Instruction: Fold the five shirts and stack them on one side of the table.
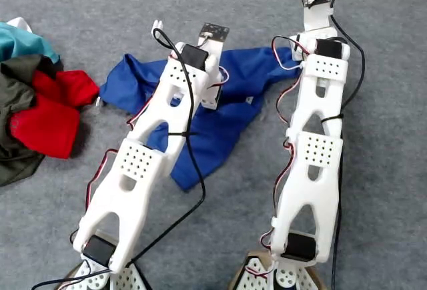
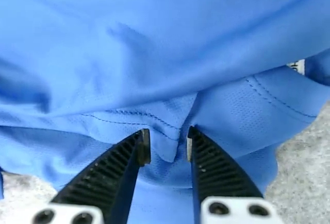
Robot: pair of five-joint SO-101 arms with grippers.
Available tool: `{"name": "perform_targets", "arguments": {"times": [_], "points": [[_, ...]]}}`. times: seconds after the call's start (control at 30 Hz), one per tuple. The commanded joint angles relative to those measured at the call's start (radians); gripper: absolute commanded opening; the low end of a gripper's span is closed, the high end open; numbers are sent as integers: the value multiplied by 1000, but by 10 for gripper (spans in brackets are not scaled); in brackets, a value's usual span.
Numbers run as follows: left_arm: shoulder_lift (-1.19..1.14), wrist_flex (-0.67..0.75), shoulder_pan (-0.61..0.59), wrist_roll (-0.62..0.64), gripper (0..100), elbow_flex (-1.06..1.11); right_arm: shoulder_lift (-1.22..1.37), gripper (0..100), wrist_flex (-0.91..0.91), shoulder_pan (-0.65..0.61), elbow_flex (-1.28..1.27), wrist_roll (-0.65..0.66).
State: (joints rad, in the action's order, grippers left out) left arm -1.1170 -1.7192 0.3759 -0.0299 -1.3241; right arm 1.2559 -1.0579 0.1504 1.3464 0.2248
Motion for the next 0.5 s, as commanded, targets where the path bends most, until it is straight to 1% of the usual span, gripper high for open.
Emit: {"name": "perform_targets", "arguments": {"times": [0.0,0.27,0.37,0.47], "points": [[13,-9,12,-11,136,-3,-15,2,-8,1,56,11],[-19,-5,15,-11,136,-5,-15,2,-8,1,56,11],[-36,-2,11,8,133,-14,-15,2,-8,1,56,11],[-47,-5,-5,21,133,-66,-15,2,-8,1,56,11]]}}
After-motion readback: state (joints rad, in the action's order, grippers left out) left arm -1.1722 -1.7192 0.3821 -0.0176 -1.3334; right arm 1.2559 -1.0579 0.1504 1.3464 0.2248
